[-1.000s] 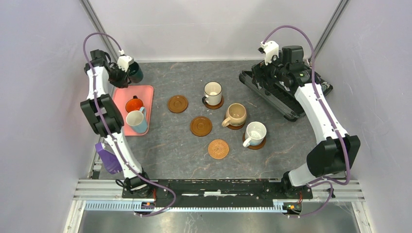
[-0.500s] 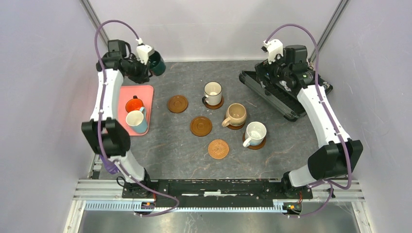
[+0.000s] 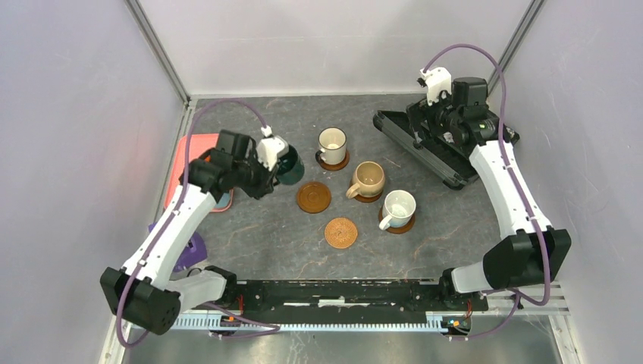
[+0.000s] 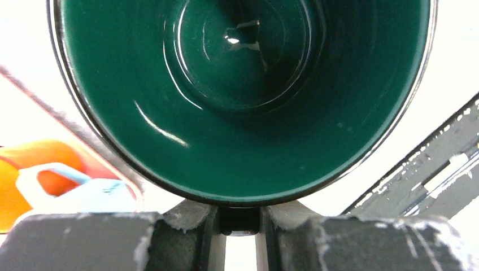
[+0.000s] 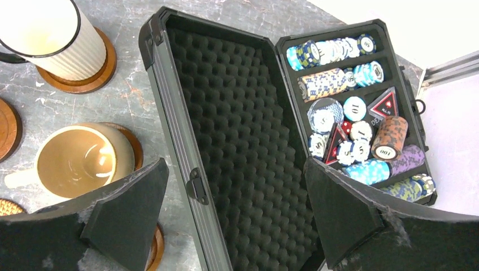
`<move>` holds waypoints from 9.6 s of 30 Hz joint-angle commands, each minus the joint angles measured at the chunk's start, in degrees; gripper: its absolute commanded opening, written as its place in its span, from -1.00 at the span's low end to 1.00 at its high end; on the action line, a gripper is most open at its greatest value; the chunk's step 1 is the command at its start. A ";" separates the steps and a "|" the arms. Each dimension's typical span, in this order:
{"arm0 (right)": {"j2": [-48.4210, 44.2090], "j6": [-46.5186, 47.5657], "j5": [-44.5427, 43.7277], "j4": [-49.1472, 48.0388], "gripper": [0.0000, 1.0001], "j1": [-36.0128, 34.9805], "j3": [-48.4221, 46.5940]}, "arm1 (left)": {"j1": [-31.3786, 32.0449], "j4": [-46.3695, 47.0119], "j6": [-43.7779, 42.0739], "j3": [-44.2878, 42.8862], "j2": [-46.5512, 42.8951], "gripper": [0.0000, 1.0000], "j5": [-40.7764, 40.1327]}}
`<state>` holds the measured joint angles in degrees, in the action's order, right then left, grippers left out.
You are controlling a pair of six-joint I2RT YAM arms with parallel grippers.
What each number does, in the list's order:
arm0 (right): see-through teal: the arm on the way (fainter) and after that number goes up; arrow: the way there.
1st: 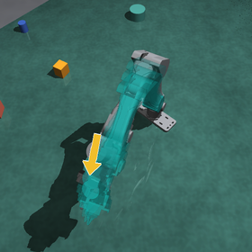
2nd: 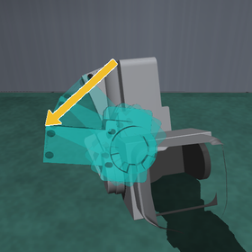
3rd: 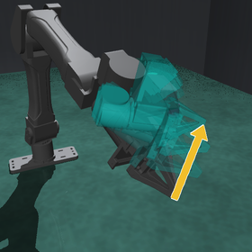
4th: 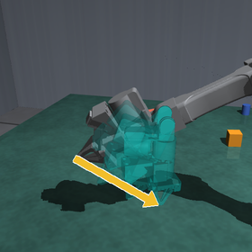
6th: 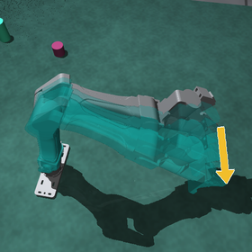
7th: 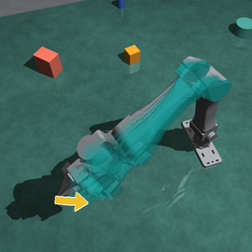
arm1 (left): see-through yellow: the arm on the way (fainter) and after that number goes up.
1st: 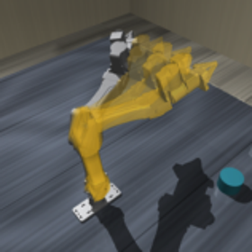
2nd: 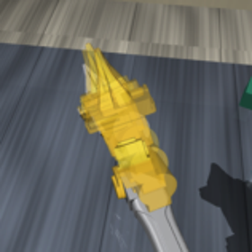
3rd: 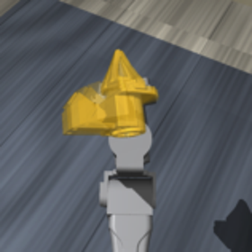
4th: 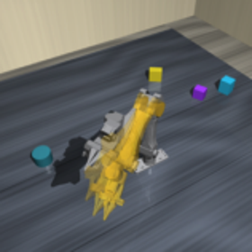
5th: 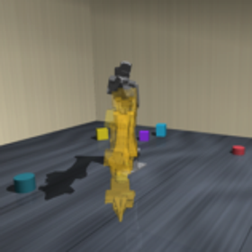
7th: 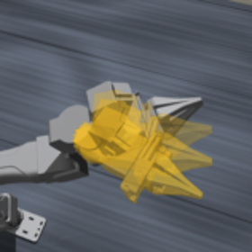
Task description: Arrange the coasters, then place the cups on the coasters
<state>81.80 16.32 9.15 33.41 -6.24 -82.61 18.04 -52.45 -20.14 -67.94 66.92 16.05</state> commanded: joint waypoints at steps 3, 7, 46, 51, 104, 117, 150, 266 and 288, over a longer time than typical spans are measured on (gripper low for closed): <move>-3.97 -0.58 0.56 -2.39 0.96 0.27 2.61 | 5.87 13.56 6.38 8.85 -4.38 -0.95 -3.49; -5.49 -0.07 1.01 -2.36 0.96 0.26 3.78 | 5.58 15.79 -0.32 7.51 0.68 -0.95 -6.11; -6.82 0.73 0.69 -2.10 0.96 0.89 6.35 | -15.49 17.60 -26.10 -12.13 38.72 -0.91 5.63; -6.22 0.73 1.21 -2.35 0.96 0.88 6.17 | -15.49 17.93 -25.09 -11.98 39.54 -0.87 6.05; -5.34 2.67 2.06 -1.81 0.96 0.96 5.28 | -25.97 -5.69 -22.33 -25.03 34.92 0.52 5.14; -2.83 0.21 5.03 -2.38 0.96 1.02 3.95 | -29.86 -10.18 -15.39 -53.21 56.43 -0.09 -7.37; -3.13 1.09 4.90 -2.55 0.96 0.97 4.80 | -45.51 -13.07 -27.82 -41.26 49.32 -0.08 -8.80; -6.12 2.58 7.30 -5.04 0.96 0.98 10.10 | 1.76 5.29 -4.08 -1.28 5.43 -0.95 4.13; -6.43 3.99 5.03 -4.05 0.96 0.98 11.02 | 14.30 26.87 -0.89 13.59 11.94 -0.95 -4.74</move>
<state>76.53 19.55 14.74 30.48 -5.50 -71.42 32.03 -33.54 -22.79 -54.06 78.04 12.14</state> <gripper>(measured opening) 0.981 0.267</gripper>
